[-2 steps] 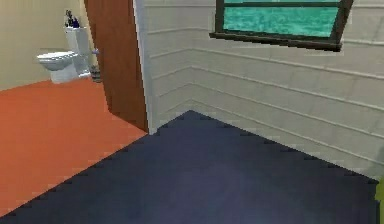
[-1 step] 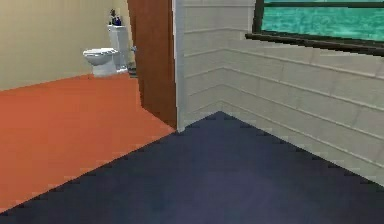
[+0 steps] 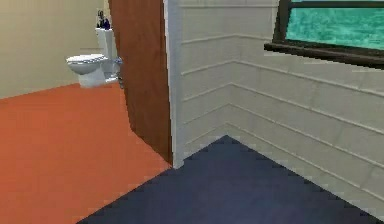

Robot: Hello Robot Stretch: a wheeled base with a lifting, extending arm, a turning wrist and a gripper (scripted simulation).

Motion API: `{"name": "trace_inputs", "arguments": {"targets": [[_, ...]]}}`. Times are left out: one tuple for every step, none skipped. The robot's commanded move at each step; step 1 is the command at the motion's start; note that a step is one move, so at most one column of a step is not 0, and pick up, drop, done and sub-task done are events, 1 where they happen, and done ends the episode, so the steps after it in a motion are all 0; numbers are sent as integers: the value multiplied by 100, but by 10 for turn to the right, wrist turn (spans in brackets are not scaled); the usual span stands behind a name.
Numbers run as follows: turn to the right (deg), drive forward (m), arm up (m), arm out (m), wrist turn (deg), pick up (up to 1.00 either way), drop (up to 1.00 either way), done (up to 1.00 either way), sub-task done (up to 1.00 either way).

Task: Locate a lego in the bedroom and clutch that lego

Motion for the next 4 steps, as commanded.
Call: {"name": "trace_inputs", "arguments": {"targets": [[-390, 0, 0, 0, 0, 0, 0, 0, 0], [-30, 0, 0, 0, 0, 0, 0, 0, 0], [450, 0, 0, 0, 0, 0, 0, 0, 0], [450, 0, 0, 0, 0, 0, 0, 0, 0]]}}
